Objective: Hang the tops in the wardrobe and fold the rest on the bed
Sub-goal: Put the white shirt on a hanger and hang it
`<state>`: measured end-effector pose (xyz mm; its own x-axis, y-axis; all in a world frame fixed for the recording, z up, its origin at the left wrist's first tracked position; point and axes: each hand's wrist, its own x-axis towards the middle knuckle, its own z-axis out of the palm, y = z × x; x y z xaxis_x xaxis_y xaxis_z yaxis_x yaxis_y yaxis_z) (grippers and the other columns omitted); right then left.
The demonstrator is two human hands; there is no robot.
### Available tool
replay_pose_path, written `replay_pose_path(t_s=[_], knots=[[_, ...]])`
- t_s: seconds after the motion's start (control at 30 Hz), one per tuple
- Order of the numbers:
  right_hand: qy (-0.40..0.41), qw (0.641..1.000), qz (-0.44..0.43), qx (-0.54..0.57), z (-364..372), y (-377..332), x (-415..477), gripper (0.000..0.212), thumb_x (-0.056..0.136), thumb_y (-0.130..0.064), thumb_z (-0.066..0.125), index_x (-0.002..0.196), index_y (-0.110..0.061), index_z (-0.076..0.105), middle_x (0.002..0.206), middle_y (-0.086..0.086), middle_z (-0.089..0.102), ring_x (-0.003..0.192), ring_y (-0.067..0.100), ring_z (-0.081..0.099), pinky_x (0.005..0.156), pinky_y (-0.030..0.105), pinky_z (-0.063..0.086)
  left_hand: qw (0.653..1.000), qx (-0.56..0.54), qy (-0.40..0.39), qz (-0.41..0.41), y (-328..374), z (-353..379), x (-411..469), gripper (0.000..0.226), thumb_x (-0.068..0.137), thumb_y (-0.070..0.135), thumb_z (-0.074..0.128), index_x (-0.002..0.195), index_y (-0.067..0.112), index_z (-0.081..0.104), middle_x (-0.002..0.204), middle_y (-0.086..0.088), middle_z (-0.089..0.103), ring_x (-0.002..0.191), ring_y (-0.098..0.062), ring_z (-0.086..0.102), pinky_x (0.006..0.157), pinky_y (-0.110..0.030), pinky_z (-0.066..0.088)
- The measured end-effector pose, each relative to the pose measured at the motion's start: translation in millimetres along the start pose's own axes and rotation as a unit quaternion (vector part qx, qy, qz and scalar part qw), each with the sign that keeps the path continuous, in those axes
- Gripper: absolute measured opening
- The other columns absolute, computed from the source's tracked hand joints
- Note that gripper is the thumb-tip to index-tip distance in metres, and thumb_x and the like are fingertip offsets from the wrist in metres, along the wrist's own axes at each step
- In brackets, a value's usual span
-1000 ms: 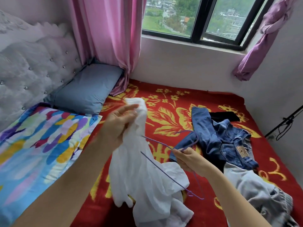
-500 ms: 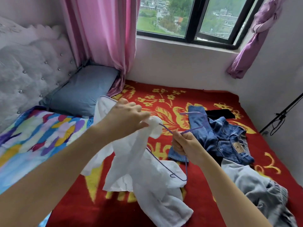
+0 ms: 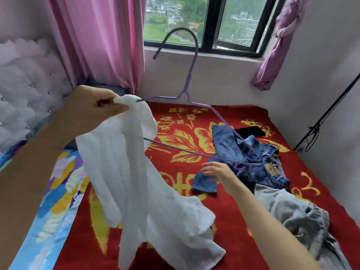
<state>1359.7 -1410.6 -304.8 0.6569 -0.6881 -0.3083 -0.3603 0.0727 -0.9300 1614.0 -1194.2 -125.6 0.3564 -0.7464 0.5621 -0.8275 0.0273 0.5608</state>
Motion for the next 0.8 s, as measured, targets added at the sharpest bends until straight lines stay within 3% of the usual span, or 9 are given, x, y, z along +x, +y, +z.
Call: replay_pose_path(t_s=[0.13, 0.2, 0.27, 0.33, 0.47, 0.53, 0.63, 0.73, 0.8], knots=[[-0.091, 0.993, -0.047, -0.064, 66, -22, 18, 0.046, 0.089, 0.007, 0.044, 0.133, -0.008, 0.048, 0.131, 0.006, 0.052, 0.114, 0.012, 0.051, 0.08, 0.009, 0.043, 0.997, -0.08, -0.009, 0.022, 16, -6, 3, 0.037, 0.071, 0.031, 0.077, 0.079, 0.064, 0.061, 0.067, -0.003, 0.064, 0.057, -0.009, 0.049, 0.059, -0.017, 0.046], [-0.153, 0.985, -0.058, -0.058, 94, -32, 25, 0.06, 0.087, 0.007, 0.046, 0.142, -0.015, 0.036, 0.145, 0.005, 0.039, 0.133, 0.016, 0.037, 0.091, 0.016, 0.039, 0.993, -0.119, -0.016, 0.017, 25, -8, 1, 0.046, 0.069, 0.033, 0.07, 0.094, 0.069, 0.056, 0.061, -0.007, 0.054, 0.052, -0.016, 0.041, 0.052, -0.016, 0.041], [-0.248, 0.966, -0.047, -0.056, 112, -33, 32, 0.064, 0.085, 0.003, 0.053, 0.142, -0.017, 0.034, 0.142, 0.005, 0.042, 0.13, 0.02, 0.042, 0.087, 0.018, 0.045, 0.991, -0.135, -0.016, 0.009, 27, -13, -1, 0.048, 0.069, 0.036, 0.065, 0.1, 0.071, 0.052, 0.065, -0.013, 0.049, 0.058, -0.018, 0.036, 0.056, -0.013, 0.038], [-0.285, 0.948, -0.037, -0.138, 123, -28, 37, 0.042, 0.081, -0.006, 0.06, 0.122, -0.011, 0.054, 0.111, -0.001, 0.06, 0.1, 0.014, 0.057, 0.074, 0.016, 0.047, 0.99, -0.14, -0.008, 0.01, 24, -18, -4, 0.036, 0.072, 0.042, 0.066, 0.097, 0.066, 0.057, 0.073, 0.005, 0.062, 0.067, -0.012, 0.05, 0.069, -0.017, 0.045], [-0.259, 0.922, -0.072, -0.278, 113, -28, 42, 0.023, 0.079, -0.026, 0.06, 0.075, -0.004, 0.06, 0.067, -0.005, 0.044, 0.06, 0.005, 0.037, 0.057, 0.022, 0.032, 0.989, -0.138, 0.042, -0.023, 14, -31, -12, 0.05, 0.084, 0.007, 0.06, 0.079, 0.055, 0.069, 0.073, 0.028, 0.068, 0.07, 0.008, 0.062, 0.069, -0.006, 0.048], [-0.224, 0.936, -0.093, -0.254, 90, -36, 42, 0.014, 0.089, -0.016, 0.06, 0.076, -0.011, 0.059, 0.069, -0.006, 0.047, 0.062, 0.005, 0.041, 0.057, 0.019, 0.033, 0.988, -0.129, 0.068, -0.053, 2, -40, -18, 0.045, 0.084, 0.013, 0.063, 0.071, 0.055, 0.068, 0.066, 0.028, 0.066, 0.063, 0.01, 0.06, 0.063, -0.003, 0.046], [-0.115, 0.961, -0.162, -0.191, 47, -52, 38, 0.008, 0.087, -0.01, 0.064, 0.086, -0.002, 0.062, 0.079, 0.0, 0.055, 0.072, -0.001, 0.05, 0.066, 0.016, 0.039, 0.982, -0.147, 0.089, -0.08, -28, -55, -29, 0.004, 0.078, 0.035, 0.069, 0.078, 0.038, 0.072, 0.066, 0.024, 0.066, 0.062, 0.01, 0.059, 0.065, -0.003, 0.047], [-0.02, 0.95, -0.223, -0.216, 17, -71, 24, 0.031, 0.08, -0.005, 0.071, 0.07, -0.02, 0.047, 0.064, -0.002, 0.041, 0.051, -0.002, 0.04, 0.054, 0.013, 0.032, 0.984, -0.109, 0.087, -0.111, -62, -60, -41, 0.02, 0.082, -0.01, 0.059, 0.083, 0.01, 0.06, 0.057, 0.019, 0.063, 0.053, 0.007, 0.056, 0.057, -0.004, 0.046], [0.013, 0.93, -0.238, -0.279, 7, -78, 10, 0.04, 0.077, -0.01, 0.075, 0.069, -0.028, 0.039, 0.065, -0.001, 0.038, 0.053, 0.004, 0.033, 0.053, 0.018, 0.029, 0.985, -0.09, 0.077, -0.128, -76, -57, -46, 0.028, 0.078, -0.02, 0.057, 0.078, 0.008, 0.053, 0.055, 0.018, 0.061, 0.05, 0.005, 0.053, 0.053, -0.006, 0.043]])
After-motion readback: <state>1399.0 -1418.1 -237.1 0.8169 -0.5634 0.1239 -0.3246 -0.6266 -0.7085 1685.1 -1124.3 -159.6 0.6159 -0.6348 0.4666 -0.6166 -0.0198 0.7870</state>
